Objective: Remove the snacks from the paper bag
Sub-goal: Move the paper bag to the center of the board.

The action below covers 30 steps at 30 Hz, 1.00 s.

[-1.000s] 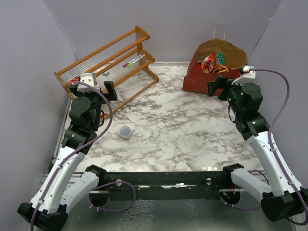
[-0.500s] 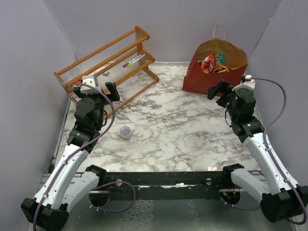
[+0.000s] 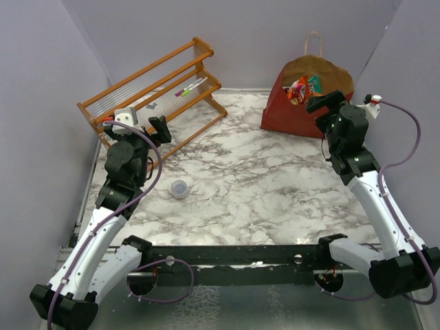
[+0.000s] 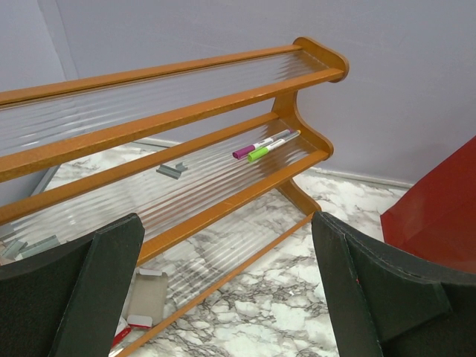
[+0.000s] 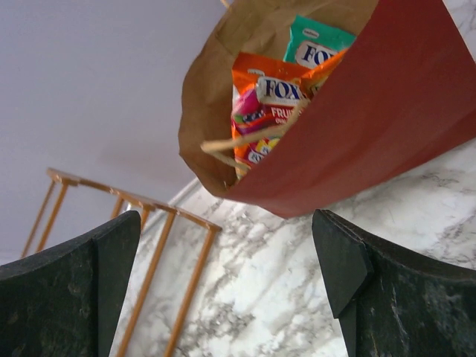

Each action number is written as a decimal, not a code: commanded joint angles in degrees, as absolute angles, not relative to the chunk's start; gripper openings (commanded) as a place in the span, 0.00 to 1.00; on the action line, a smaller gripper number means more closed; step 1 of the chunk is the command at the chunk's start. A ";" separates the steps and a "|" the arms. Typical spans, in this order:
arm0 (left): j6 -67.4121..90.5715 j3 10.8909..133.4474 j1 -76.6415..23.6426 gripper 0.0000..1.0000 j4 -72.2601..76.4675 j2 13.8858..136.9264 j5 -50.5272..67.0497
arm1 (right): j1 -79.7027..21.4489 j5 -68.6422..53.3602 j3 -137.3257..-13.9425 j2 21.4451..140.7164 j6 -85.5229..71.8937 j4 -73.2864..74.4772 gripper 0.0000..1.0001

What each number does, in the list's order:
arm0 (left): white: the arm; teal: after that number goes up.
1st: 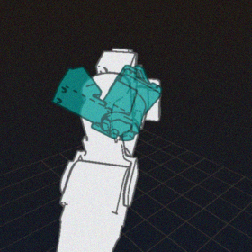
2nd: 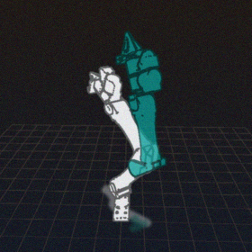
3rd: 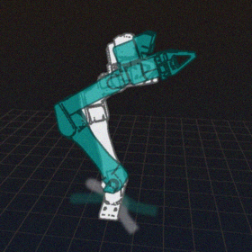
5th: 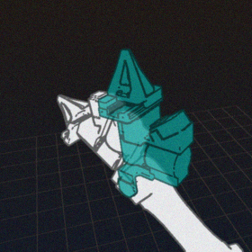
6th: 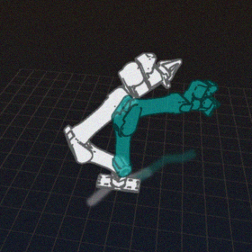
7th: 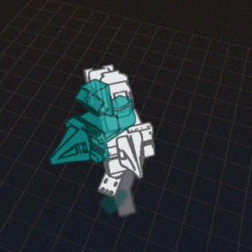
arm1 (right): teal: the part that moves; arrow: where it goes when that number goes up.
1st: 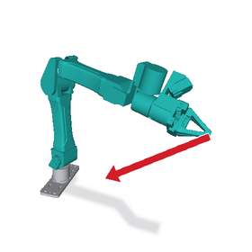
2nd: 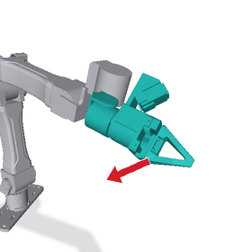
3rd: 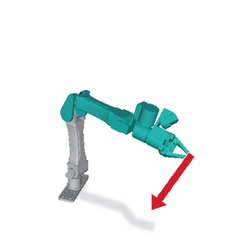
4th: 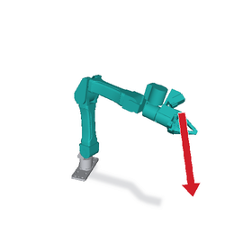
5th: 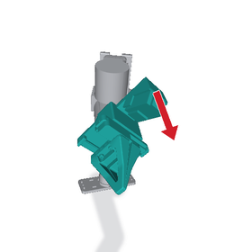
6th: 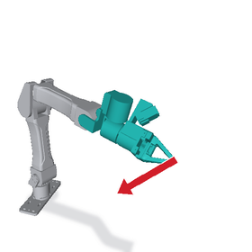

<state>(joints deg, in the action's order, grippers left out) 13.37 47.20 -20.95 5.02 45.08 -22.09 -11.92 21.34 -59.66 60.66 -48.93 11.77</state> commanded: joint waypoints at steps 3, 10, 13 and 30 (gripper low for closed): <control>14.00 46.72 -20.92 0.99 7.68 43.43 -21.02 | -11.60 27.95 -67.66 68.21 -58.43 9.71 0.91; 13.81 46.59 -21.25 0.99 7.73 43.20 -21.68 | -11.60 30.42 -70.14 72.88 -63.86 6.37 0.82; 13.58 46.59 -21.52 0.99 7.78 43.07 -22.01 | -11.60 31.72 -70.63 74.74 -65.07 5.40 0.79; 13.27 46.25 -22.24 0.99 7.89 44.26 -22.71 | -11.45 32.25 -68.46 78.66 -71.00 2.40 0.35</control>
<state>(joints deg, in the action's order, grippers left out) 13.39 46.98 -21.89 5.98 44.07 -22.11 -11.88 29.21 -69.45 78.00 -69.43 4.54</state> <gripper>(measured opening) 0.990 0.471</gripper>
